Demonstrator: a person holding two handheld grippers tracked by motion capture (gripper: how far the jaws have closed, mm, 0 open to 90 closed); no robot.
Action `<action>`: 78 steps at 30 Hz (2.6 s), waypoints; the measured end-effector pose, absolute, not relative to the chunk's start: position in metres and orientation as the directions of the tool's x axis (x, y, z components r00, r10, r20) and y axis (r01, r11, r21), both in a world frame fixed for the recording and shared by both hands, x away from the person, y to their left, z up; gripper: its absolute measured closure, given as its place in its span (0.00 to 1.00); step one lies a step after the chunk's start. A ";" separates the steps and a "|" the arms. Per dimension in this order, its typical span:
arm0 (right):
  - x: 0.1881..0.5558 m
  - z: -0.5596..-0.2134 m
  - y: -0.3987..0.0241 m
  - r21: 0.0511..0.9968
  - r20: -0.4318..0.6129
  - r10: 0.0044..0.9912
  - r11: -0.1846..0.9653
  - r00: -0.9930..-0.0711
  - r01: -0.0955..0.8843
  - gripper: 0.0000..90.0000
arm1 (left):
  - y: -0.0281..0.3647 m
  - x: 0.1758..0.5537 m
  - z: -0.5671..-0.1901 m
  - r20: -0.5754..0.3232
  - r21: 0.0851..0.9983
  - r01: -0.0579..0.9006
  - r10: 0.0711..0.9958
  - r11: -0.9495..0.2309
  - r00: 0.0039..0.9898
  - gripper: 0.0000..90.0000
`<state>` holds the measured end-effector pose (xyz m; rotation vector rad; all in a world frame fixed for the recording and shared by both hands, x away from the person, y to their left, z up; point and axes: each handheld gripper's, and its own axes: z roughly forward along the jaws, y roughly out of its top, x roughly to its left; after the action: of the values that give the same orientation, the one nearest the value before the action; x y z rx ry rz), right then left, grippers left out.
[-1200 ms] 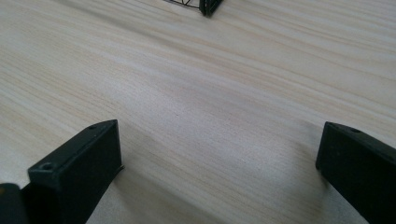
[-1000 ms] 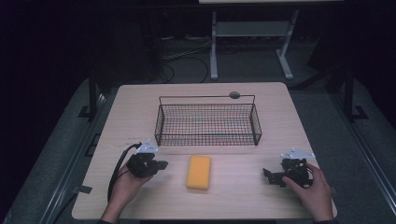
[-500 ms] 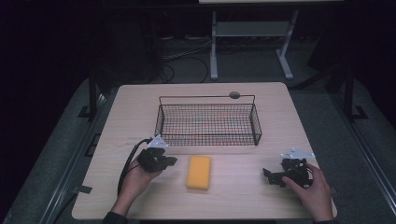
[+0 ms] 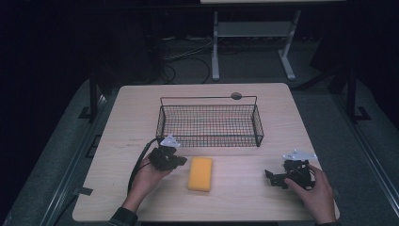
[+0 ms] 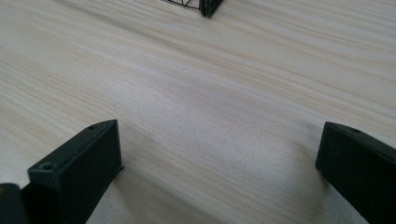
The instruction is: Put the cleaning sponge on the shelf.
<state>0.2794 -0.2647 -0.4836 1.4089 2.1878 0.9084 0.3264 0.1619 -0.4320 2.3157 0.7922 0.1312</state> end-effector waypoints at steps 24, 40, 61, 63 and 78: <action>0.279 -0.484 -0.265 0.696 0.026 0.906 0.287 -0.423 0.658 0.00 | 0.133 0.339 -0.439 -0.123 0.624 0.493 0.547 -0.606 0.828 1.00; 0.279 -0.484 -0.265 0.696 0.026 0.906 0.287 -0.423 0.658 0.00 | 0.109 0.345 -0.440 -0.119 0.622 0.467 0.513 -0.629 0.850 1.00; 0.279 -0.484 -0.265 0.696 0.026 0.906 0.288 -0.423 0.658 0.00 | 0.075 0.343 -0.443 -0.122 0.613 0.420 0.444 -0.670 0.888 1.00; 0.279 -0.484 -0.265 0.696 0.026 0.906 0.287 -0.423 0.658 0.00 | 0.070 0.342 -0.444 -0.129 0.618 0.422 0.445 -0.663 0.886 1.00; 0.279 -0.484 -0.265 0.696 0.025 0.905 0.288 -0.424 0.657 0.00 | 0.083 0.341 -0.434 -0.129 0.622 0.433 0.460 -0.652 0.878 0.91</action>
<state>0.2794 -0.2648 -0.4836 1.4077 2.1882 0.9080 0.3409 0.0834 -0.4344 2.3682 0.6406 0.0520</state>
